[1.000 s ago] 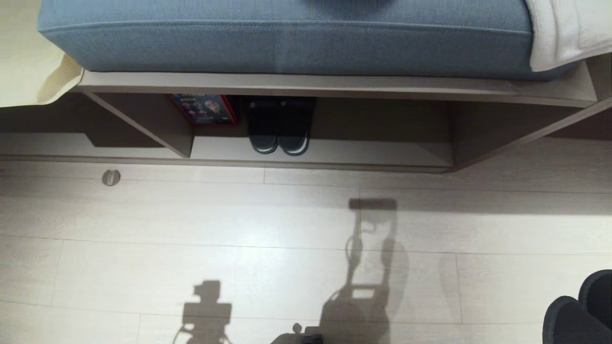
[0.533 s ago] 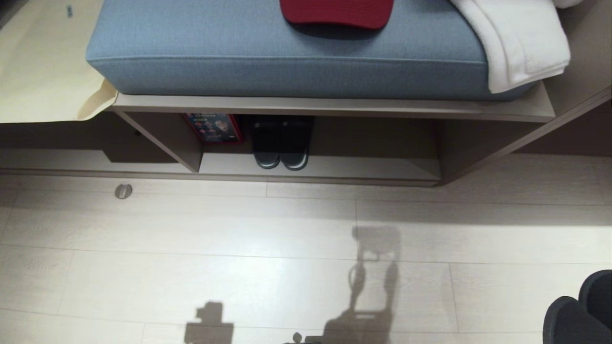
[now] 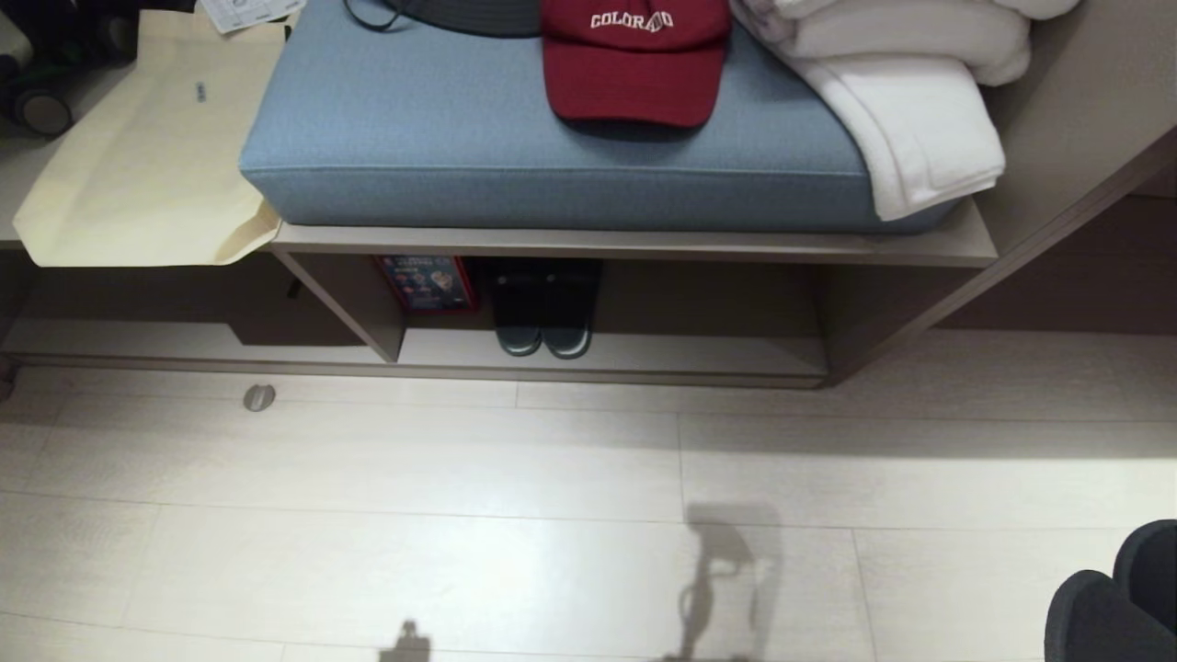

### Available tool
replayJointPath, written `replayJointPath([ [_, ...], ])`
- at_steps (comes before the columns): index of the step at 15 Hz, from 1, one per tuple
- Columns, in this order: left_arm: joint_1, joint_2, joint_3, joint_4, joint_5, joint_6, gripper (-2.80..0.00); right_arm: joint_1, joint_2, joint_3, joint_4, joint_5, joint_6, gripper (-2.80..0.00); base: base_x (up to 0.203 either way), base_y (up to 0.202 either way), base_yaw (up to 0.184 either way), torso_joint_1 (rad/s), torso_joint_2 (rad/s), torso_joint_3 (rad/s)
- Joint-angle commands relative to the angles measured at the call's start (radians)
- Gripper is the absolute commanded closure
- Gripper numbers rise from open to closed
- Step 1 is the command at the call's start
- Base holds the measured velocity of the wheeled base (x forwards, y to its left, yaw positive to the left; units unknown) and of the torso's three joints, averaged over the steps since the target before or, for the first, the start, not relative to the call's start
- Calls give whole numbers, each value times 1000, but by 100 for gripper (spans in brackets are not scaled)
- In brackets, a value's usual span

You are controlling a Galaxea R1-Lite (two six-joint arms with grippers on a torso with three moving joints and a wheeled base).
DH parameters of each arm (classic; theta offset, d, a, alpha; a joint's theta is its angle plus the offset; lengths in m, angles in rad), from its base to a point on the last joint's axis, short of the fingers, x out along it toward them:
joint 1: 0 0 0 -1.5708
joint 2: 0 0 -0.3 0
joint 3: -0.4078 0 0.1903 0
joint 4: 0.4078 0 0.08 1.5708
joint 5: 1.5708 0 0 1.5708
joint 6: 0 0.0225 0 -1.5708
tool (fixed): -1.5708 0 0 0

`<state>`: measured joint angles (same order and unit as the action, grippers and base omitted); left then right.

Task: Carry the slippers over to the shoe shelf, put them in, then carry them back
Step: Place the slippers on the floor

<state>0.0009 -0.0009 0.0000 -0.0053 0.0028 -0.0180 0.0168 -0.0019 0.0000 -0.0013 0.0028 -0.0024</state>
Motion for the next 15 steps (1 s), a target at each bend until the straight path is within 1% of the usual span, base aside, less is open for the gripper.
replayJointPath([
  [1, 0, 1, 0, -1, 0, 0, 0, 0, 2, 2, 0, 0, -1, 0, 0, 0, 0, 4, 4, 204],
  [15, -1, 1, 0, -1, 0, 0, 0, 2, 2, 2, 0, 0, -1, 0, 0, 0, 0, 3, 0, 201],
])
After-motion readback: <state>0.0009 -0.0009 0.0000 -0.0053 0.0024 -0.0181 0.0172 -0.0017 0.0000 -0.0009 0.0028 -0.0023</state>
